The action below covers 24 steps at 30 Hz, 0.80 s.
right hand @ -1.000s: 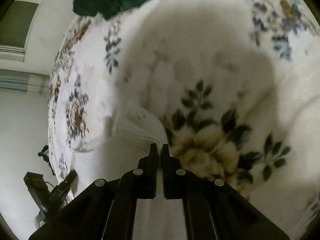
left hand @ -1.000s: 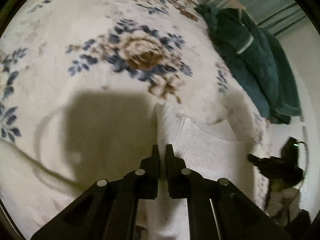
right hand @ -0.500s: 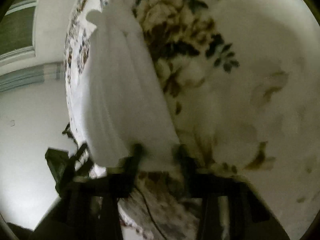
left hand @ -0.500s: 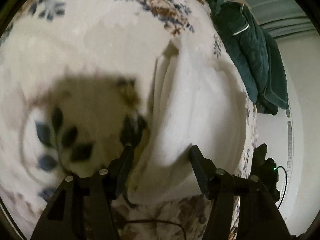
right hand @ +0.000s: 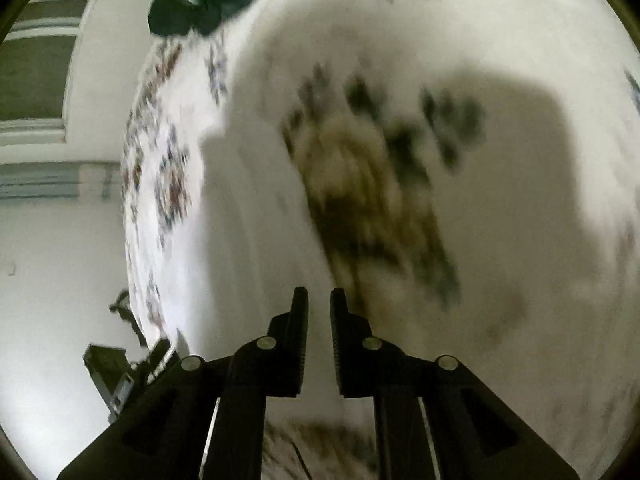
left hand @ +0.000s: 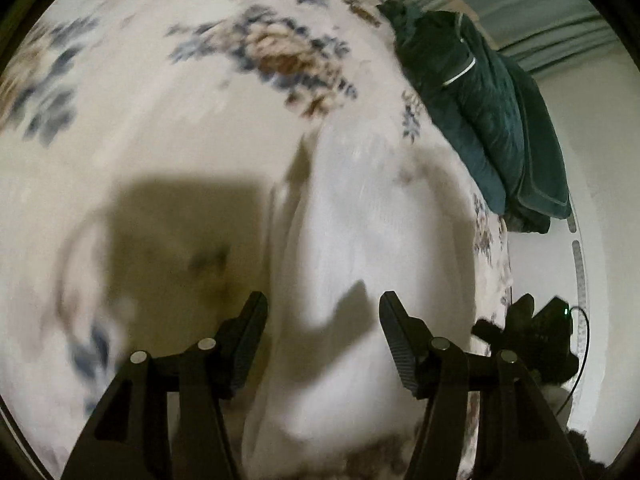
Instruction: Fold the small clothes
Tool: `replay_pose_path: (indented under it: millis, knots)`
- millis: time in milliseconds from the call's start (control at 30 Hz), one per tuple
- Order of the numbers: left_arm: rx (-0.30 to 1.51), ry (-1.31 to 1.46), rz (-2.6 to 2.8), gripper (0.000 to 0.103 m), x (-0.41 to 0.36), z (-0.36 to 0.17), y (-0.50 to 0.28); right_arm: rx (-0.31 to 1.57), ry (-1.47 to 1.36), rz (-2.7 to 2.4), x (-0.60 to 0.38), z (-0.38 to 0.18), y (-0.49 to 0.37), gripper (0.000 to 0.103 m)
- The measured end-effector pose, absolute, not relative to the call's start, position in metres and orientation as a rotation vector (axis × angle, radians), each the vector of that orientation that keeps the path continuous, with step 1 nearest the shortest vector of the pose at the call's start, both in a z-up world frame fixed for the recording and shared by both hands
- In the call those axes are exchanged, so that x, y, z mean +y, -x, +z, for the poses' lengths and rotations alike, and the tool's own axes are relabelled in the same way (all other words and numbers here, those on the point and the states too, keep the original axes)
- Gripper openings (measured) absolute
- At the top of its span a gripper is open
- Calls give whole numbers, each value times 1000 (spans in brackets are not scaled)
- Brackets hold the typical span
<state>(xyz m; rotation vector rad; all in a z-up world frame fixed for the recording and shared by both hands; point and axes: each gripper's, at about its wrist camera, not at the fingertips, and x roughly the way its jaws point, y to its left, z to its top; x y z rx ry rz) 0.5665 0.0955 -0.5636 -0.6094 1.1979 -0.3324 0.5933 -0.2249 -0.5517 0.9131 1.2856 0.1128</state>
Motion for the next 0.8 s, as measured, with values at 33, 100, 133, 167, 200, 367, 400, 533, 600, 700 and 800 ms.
replay_pose_path:
  millis: [33,100,133,167,200,367,400,533,600,700,800]
  knots:
    - [1197,590,-331,56,93,-567,-579,1281,-928,128,-227,-555,-608,12]
    - [1194,562,-354,55,85,-574,-606,1275,-938,165,-224,-557,-640,12]
    - [1191,538,-353,53,81,-577,-618,1272,-928,192,-220,-557,-654,12]
    - [1181,506,-349,40,76,-577,-628,1279,-897,210,-214,-556,-668,12]
    - [1174,474,-362,4,71,-576,-636,1288,-868,223,-205,-554,-679,12]
    - [1128,449,-385,5,74,-559,-636,1236,-719,229,-179,-528,-706,1]
    - [1121,447,-381,5,77,-557,-634,1228,-730,228,-184,-525,-705,1]
    - [1128,471,-373,5,82,-559,-636,1258,-812,221,-202,-528,-704,39]
    - [1131,474,-372,5,81,-561,-638,1314,-750,223,-193,-540,-705,48]
    - [1120,479,-368,5,80,-557,-637,1357,-631,242,-175,-549,-705,5]
    - [1113,516,-354,5,86,-554,-638,1239,-657,166,-185,-530,-703,4]
